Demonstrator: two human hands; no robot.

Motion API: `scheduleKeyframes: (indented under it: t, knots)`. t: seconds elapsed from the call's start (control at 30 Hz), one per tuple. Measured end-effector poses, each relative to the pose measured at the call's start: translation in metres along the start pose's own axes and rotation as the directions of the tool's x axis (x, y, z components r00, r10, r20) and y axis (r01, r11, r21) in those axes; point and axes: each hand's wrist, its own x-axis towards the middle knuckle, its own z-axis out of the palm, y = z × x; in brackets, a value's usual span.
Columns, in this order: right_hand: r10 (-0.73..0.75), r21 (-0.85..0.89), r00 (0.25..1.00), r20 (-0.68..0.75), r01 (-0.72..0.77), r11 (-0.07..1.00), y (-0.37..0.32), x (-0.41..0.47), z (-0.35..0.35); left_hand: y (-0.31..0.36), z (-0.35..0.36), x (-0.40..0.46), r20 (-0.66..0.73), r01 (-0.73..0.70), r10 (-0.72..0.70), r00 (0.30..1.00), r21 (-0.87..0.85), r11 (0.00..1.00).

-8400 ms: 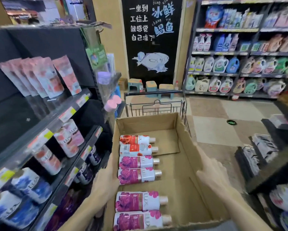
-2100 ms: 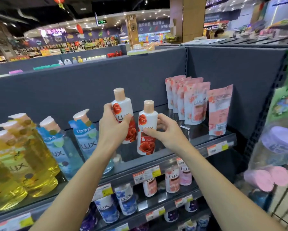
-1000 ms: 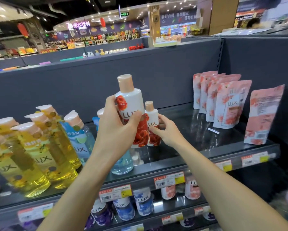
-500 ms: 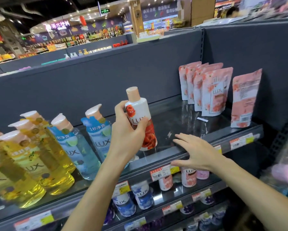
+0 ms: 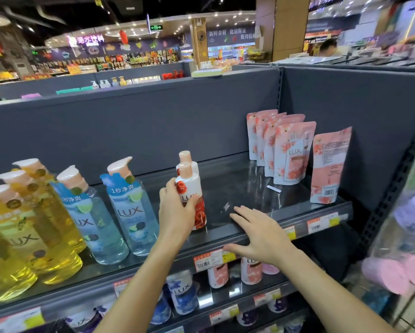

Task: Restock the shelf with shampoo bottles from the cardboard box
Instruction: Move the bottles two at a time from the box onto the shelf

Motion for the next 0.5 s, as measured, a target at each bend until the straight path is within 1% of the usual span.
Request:
scheduleKeyframes:
  t: [0.1, 0.17, 0.37, 0.5]
  knots:
    - [0.003, 0.012, 1.0, -0.006, -0.003, 1.0, 0.001, 0.001, 0.001, 0.0, 0.005, 0.002, -0.051, -0.036, 0.038, 0.998, 0.04, 0.999]
    - [0.001, 0.014, 1.0, -0.008, -0.001, 1.0, 0.001, 0.001, 0.002, -0.001, 0.007, 0.002, -0.067, -0.05, 0.052, 0.996, 0.037, 0.998]
    - [-0.001, 0.014, 1.0, -0.023, 0.001, 1.0, 0.0, 0.0, 0.002, 0.001, 0.011, 0.002, -0.082, -0.041, 0.041, 0.996, 0.006, 0.999]
    - [-0.003, 0.022, 1.0, -0.029, 0.004, 1.0, 0.0, 0.0, 0.002, -0.001, 0.014, 0.004, -0.066, -0.065, 0.068, 0.995, 0.054, 0.996]
